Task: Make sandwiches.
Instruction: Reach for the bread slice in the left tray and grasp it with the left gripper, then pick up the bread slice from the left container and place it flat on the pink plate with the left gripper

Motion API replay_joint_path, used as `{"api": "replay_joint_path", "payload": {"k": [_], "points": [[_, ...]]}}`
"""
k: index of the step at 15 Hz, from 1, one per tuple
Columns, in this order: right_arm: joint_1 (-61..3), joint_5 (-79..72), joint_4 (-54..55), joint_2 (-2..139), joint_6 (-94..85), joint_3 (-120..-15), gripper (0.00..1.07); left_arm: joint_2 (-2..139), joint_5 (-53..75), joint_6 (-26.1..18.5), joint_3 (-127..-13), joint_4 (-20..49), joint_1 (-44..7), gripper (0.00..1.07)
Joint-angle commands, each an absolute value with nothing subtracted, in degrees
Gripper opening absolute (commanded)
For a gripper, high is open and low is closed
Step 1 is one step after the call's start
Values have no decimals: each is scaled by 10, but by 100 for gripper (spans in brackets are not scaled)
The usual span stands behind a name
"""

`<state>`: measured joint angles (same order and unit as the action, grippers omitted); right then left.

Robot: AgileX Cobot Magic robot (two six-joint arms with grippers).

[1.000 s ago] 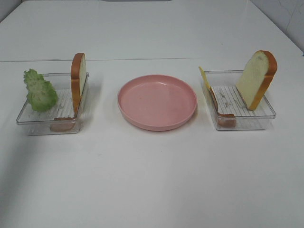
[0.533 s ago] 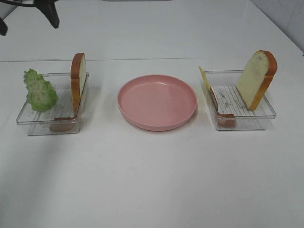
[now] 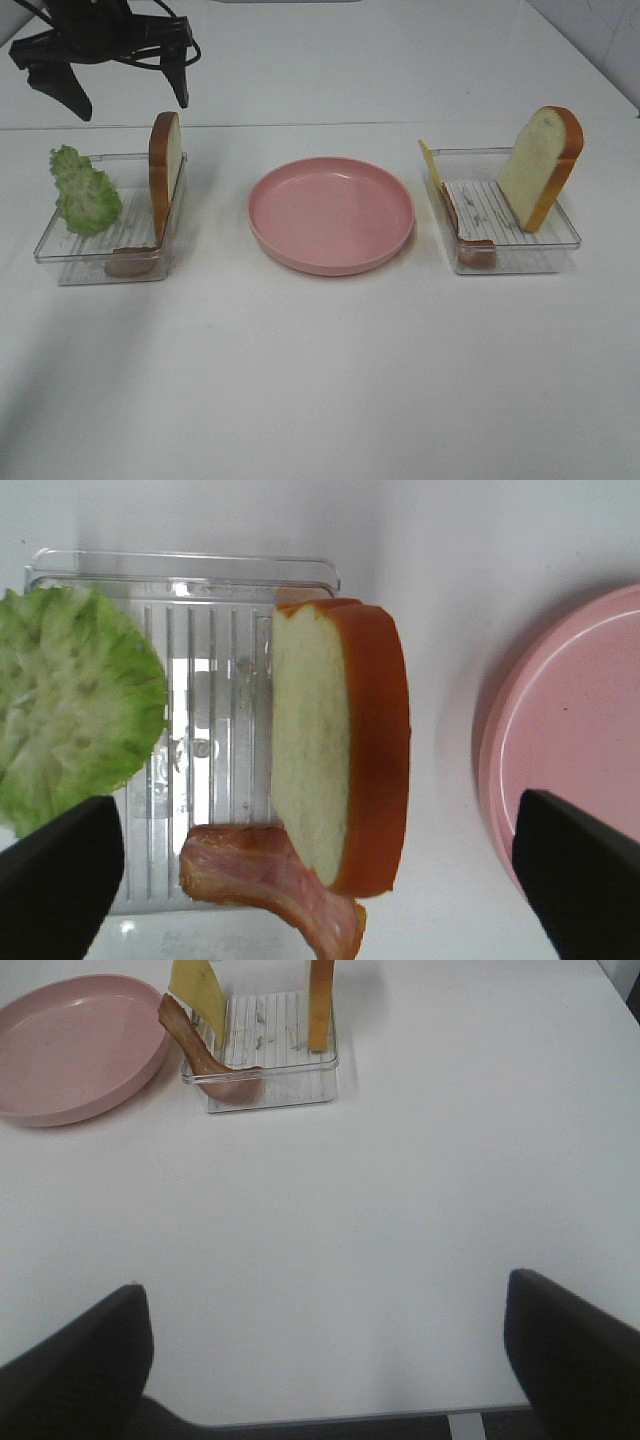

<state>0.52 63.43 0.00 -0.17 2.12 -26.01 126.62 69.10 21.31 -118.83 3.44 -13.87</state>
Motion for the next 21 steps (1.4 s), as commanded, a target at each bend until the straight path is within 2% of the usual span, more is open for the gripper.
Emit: {"api": "replay_joint_path", "payload": {"k": [1,7,9,11,12,14,17,21], "points": [[8,630,0,-16,19,-258,92,1303,684,219,-1196,46,-140,98],[8,630,0,-16,19,-258,92,1337,637,221,-1196,54,-140,98],[8,630,0,-16,19,-258,92,1343,625,225,-1196,53,-140,93],[8,630,0,-16,19,-258,92,1343,622,241,-1196,52,-140,81],[8,630,0,-16,19,-258,92,1343,622,250,-1196,48,-140,70],[8,630,0,-16,19,-258,92,1343,608,264,-1196,45,-140,34],[8,630,0,-16,19,-258,92,1341,617,264,-1196,42,-140,3],[8,630,0,-16,19,-258,92,1340,708,264,-1234,15,-140,0]]}}
